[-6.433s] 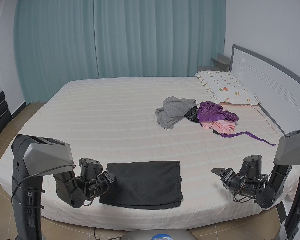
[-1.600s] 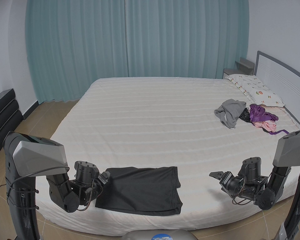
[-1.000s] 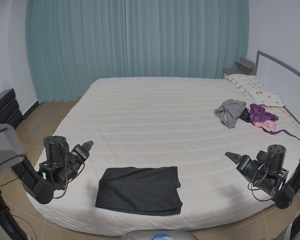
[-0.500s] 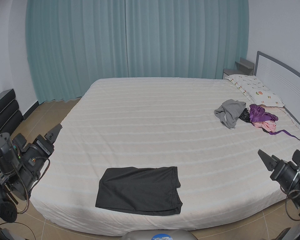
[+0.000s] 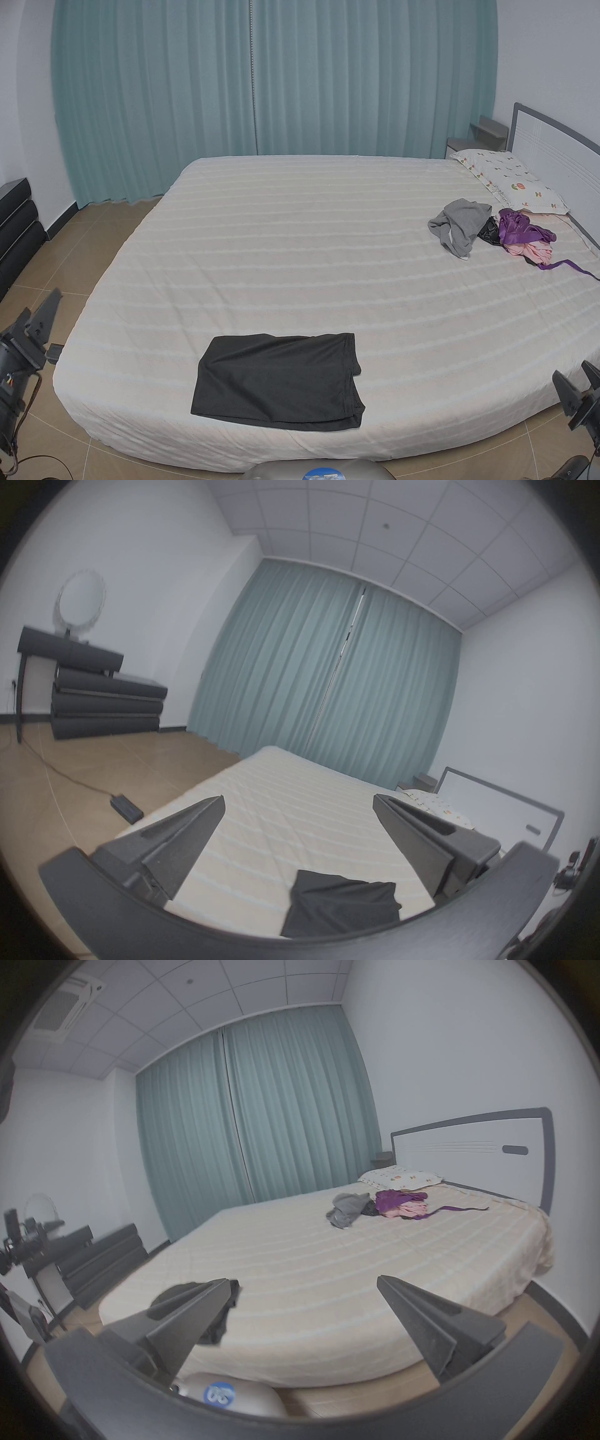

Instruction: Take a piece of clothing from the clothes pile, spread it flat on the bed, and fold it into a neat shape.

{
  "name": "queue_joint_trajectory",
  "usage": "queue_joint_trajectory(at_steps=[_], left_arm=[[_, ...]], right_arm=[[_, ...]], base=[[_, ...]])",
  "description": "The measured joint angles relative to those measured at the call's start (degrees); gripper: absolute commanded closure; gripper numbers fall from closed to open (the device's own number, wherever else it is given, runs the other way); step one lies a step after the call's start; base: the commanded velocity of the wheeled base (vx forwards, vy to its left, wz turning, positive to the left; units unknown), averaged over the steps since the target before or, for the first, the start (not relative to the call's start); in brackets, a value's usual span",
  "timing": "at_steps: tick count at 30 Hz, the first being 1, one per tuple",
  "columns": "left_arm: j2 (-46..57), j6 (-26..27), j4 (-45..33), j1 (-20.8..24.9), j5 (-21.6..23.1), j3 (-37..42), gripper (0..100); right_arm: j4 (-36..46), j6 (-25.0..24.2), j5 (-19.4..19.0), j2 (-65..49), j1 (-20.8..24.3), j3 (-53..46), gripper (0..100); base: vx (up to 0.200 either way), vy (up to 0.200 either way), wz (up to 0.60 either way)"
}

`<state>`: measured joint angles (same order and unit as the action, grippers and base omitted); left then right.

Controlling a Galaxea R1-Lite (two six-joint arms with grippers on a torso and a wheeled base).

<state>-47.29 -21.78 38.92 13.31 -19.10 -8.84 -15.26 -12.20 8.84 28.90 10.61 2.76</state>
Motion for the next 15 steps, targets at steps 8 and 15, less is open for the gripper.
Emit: queue_joint_trajectory(at_steps=[8,15], left_arm=[[19.8,13.4,-10.5,-5.4,-0.9,0.3,0],[33.0,21.1,-15.2,-11.4,-1.1,0.6,0]], right_arm=[[16.6,10.7,-2.8,-17.0,-6.6,3.1,0],[20.3,15.3,-2.3,-25.3,-9.6,5.2,0]], base=[[0.0,0.0,0.0],[0.0,0.0,0.0]])
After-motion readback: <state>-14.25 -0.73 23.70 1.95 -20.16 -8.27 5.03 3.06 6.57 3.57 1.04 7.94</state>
